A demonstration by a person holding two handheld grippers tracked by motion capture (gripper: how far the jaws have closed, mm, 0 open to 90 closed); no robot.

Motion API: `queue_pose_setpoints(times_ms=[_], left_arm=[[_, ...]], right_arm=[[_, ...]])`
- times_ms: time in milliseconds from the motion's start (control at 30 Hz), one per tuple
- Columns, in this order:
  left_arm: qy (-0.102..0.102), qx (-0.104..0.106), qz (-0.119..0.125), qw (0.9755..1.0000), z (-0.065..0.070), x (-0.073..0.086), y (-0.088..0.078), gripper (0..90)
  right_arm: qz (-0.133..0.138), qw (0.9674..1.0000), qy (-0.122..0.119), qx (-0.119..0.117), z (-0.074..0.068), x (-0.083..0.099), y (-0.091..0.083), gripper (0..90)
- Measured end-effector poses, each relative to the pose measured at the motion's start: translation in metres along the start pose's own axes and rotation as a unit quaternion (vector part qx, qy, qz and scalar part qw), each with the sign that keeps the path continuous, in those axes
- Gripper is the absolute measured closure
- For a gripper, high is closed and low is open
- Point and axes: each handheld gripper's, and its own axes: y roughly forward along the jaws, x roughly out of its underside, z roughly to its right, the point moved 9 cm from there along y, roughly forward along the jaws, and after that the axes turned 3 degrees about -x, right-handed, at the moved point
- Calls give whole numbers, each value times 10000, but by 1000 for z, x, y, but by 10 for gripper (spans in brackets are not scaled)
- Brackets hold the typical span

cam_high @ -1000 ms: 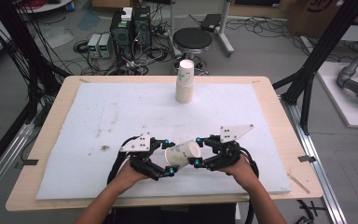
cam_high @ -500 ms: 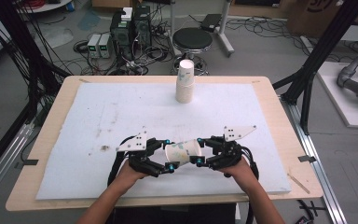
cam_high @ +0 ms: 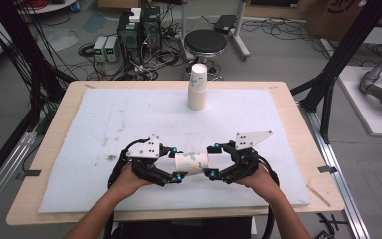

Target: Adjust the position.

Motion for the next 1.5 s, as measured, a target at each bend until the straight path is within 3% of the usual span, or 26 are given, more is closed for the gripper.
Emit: queue_pose_setpoints(times_ms=[100, 167, 367, 500, 600, 700, 800, 933, 1167, 1333, 1500], left_arm=[[97, -49, -543, 9985, -2, 0, -1, 350], [158, -53, -850, 9962, -4, 0, -2, 350], [350, -45, -1662, 9855, -7, 1, -2, 348], [393, -90, -1956, 9799, -9, 0, -2, 347], [416, -122, -2133, 9760, -10, 0, -2, 347], [486, -113, -2380, 9700, -11, -1, -3, 347], [599, -127, -2654, 9622, -13, -2, -3, 347], [673, -113, -2866, 9556, -14, -6, -3, 347], [669, -44, -3031, 9506, -11, -4, 1, 343], [629, -22, -3047, 9504, -11, -3, 2, 341], [535, 16, -3031, 9515, -10, -3, 3, 338]], right_arm=[[-386, 9978, -385, 365, 3, -4, 2, 198], [-666, 9949, -605, 460, 2, -5, 5, 197], [-1394, 9819, -1143, 575, 3, -5, 15, 198], [-1650, 9762, -1282, 576, 4, -4, 21, 198], [-1738, 9740, -1332, 579, 4, -3, 23, 198], [-1858, 9707, -1405, 596, 5, -3, 25, 198], [-2045, 9646, -1528, 664, 5, -4, 27, 198], [-2282, 9567, -1665, 698, 5, -4, 32, 198], [-2481, 9492, -1807, 699, 6, 0, 43, 200], [-2627, 9454, -1829, 606, 3, 5, 52, 206], [-2825, 9382, -1910, 583, 2, 11, 59, 259]])
